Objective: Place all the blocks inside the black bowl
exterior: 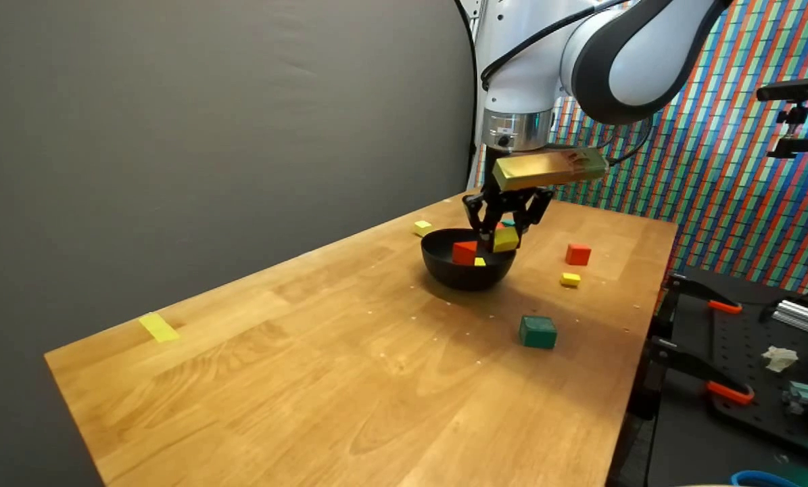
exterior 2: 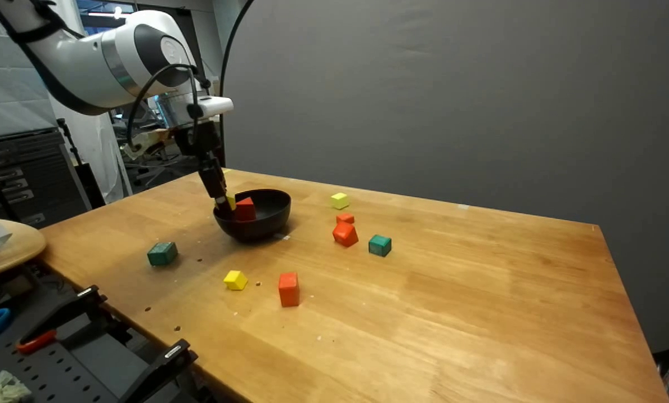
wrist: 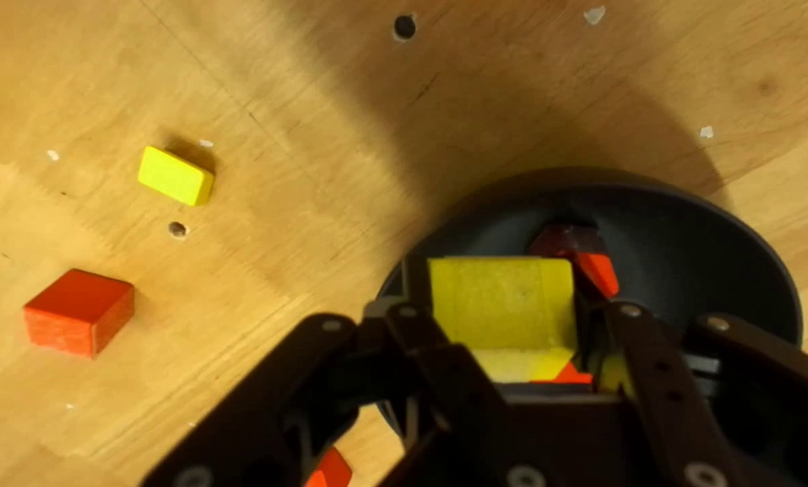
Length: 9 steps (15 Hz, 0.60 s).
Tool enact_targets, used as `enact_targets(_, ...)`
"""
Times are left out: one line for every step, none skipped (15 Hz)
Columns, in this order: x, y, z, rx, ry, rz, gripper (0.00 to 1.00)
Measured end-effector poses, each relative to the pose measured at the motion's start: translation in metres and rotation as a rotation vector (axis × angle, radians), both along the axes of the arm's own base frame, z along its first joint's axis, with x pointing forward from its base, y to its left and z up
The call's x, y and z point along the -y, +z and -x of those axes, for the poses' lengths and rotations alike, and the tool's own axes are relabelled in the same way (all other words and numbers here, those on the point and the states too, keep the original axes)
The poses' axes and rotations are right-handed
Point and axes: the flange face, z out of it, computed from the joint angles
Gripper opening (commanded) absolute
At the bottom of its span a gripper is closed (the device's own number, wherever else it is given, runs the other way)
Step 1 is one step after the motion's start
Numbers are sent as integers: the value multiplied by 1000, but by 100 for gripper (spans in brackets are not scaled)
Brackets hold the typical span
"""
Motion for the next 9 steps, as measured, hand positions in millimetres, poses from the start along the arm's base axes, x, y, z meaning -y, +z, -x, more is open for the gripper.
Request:
enact_targets(4,-1,-5,-4,-7,-5,27)
enact_targets(8,-3,-11,-7,-15,-13,27)
enact_targets(10,-4,-19,-8,-19,-19,27)
enact_targets(13,-6,-27,-11,-24,-26,71)
enact_targets(14,-5,-36,-12,-25,-31,73)
enact_targets(15,-4,-44,-13,-26,-36,78)
enact_targets(15,-3,-50,-17,-23,-39,85)
enact_targets(14,-4,-55,-20,-17,-41,94)
enact_targets(12,-4,-58,-23,-9,-41,99)
